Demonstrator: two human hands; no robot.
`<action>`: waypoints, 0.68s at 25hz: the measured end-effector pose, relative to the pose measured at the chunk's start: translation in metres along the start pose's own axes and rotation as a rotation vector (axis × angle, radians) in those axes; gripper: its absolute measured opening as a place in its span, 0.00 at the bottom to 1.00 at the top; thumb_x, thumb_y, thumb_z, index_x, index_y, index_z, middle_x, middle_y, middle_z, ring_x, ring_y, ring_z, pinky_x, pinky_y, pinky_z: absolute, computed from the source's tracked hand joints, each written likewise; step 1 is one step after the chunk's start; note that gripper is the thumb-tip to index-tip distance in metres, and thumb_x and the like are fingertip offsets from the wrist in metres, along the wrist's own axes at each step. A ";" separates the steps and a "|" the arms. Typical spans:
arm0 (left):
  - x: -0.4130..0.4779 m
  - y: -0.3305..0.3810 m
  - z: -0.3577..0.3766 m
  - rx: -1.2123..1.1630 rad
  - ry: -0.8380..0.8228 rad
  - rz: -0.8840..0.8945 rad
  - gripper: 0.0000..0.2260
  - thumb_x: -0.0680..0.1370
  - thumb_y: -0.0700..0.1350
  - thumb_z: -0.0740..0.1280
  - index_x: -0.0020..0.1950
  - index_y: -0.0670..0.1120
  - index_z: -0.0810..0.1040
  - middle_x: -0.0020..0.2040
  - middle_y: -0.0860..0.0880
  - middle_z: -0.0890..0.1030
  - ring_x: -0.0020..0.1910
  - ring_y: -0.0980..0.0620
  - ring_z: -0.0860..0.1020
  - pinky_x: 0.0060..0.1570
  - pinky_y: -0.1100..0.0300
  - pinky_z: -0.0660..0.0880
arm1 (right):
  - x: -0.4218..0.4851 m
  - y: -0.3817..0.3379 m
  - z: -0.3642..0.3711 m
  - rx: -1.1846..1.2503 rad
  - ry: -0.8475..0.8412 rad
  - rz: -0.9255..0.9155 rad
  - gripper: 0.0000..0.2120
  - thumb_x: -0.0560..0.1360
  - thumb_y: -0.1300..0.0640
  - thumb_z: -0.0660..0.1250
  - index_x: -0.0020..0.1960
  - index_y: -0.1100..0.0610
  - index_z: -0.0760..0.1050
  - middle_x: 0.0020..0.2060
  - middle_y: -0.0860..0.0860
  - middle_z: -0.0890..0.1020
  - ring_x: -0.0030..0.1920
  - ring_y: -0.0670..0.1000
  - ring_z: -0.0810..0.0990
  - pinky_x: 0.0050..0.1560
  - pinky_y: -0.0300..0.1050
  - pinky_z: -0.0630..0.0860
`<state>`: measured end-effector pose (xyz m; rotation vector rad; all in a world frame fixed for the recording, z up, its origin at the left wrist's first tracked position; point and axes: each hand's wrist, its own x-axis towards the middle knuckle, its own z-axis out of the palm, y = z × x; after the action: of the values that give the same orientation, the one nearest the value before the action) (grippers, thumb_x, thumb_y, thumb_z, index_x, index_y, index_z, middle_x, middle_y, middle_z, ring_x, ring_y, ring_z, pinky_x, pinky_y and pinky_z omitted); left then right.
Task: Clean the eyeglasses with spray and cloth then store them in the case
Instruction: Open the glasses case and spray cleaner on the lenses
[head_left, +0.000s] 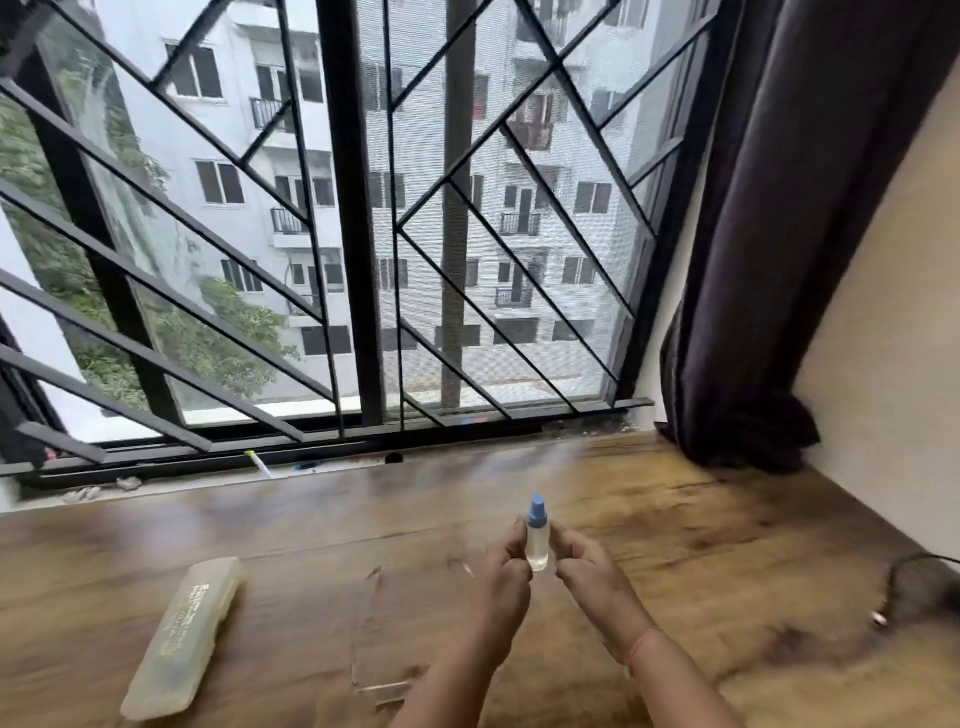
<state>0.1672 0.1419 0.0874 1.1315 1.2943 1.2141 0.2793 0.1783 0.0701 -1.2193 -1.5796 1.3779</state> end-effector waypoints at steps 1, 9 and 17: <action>-0.004 -0.002 0.008 -0.029 -0.035 -0.002 0.20 0.70 0.26 0.53 0.40 0.47 0.78 0.26 0.57 0.77 0.27 0.66 0.72 0.30 0.74 0.66 | -0.009 0.004 -0.007 0.016 0.027 0.017 0.24 0.67 0.71 0.57 0.50 0.49 0.82 0.46 0.44 0.84 0.50 0.40 0.80 0.52 0.36 0.73; -0.009 -0.047 0.033 0.060 -0.130 -0.030 0.23 0.61 0.36 0.55 0.47 0.52 0.82 0.41 0.55 0.84 0.43 0.57 0.78 0.45 0.64 0.71 | -0.045 0.026 -0.021 0.090 0.108 0.112 0.21 0.55 0.57 0.63 0.47 0.59 0.82 0.45 0.58 0.84 0.45 0.49 0.79 0.46 0.46 0.72; -0.014 -0.052 0.032 0.031 -0.125 -0.051 0.23 0.60 0.36 0.56 0.46 0.50 0.83 0.43 0.52 0.84 0.45 0.54 0.79 0.47 0.60 0.73 | -0.054 0.023 -0.015 0.136 0.096 0.140 0.19 0.57 0.60 0.63 0.46 0.56 0.83 0.47 0.58 0.84 0.47 0.51 0.81 0.49 0.47 0.75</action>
<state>0.1998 0.1269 0.0364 1.1714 1.2435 1.0722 0.3147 0.1321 0.0544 -1.3131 -1.3334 1.4667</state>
